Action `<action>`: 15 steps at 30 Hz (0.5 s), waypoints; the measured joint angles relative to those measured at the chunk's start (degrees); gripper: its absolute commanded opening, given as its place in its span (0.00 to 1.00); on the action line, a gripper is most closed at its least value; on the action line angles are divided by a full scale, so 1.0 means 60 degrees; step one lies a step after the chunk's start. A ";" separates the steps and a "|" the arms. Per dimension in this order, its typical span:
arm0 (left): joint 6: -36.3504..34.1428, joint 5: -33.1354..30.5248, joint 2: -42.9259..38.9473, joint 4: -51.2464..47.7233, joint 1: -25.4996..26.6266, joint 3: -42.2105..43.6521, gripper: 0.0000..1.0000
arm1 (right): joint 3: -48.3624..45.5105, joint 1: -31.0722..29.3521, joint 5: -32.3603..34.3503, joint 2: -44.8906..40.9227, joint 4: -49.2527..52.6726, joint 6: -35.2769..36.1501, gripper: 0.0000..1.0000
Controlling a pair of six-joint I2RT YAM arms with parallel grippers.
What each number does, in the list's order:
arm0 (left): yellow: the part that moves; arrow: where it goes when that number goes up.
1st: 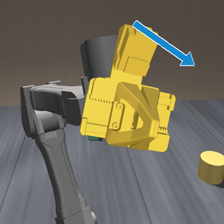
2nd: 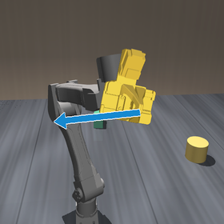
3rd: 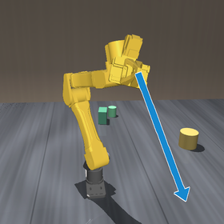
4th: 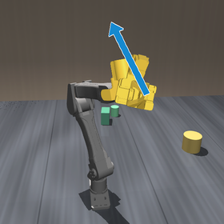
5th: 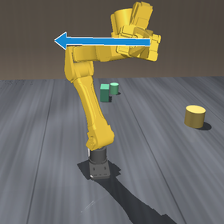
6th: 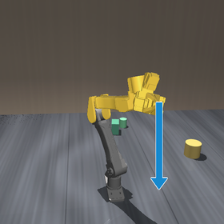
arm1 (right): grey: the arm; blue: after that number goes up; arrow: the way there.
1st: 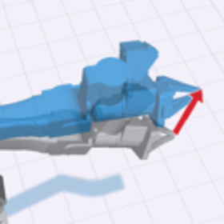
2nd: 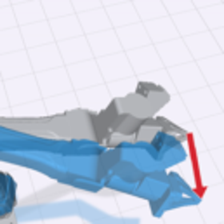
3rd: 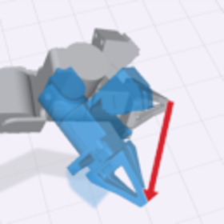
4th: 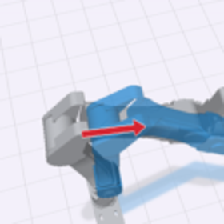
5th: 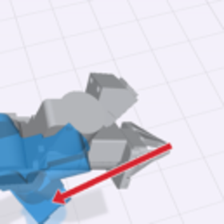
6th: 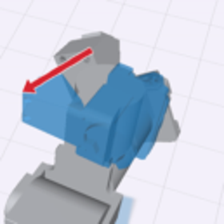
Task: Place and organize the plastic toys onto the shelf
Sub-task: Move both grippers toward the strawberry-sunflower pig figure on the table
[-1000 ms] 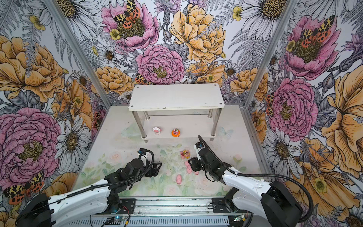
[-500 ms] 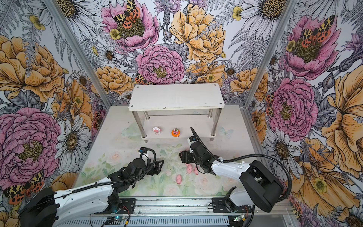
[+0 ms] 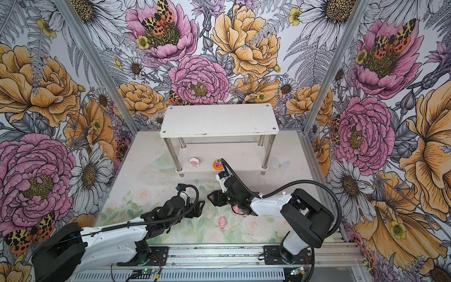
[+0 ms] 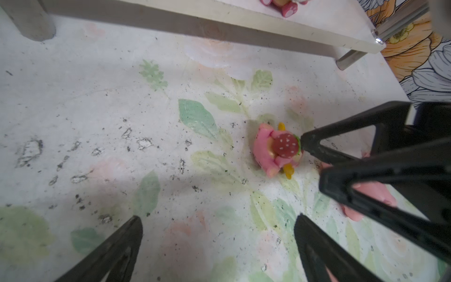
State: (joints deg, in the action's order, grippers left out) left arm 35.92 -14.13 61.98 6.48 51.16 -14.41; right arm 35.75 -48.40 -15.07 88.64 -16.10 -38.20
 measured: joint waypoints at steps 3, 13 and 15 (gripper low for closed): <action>0.0000 0.0084 0.0313 -0.0015 0.0000 -0.0117 0.99 | -0.0025 -0.0310 -0.0062 -0.0142 0.0106 -0.0055 0.64; -0.0015 0.0532 0.0616 0.0076 0.0004 -0.0681 0.99 | -0.0692 0.0397 0.1588 -0.4105 0.2186 0.0521 0.65; -0.0044 0.0630 0.0954 0.0222 0.0018 -0.0922 0.99 | -0.0943 0.0739 0.1778 -0.4779 0.2437 0.0539 0.65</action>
State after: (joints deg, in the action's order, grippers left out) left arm 35.66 -10.35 67.70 7.81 51.27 -19.94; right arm 30.09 -43.97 -4.40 59.96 -1.48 -34.96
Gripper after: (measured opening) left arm 0.986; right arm 0.652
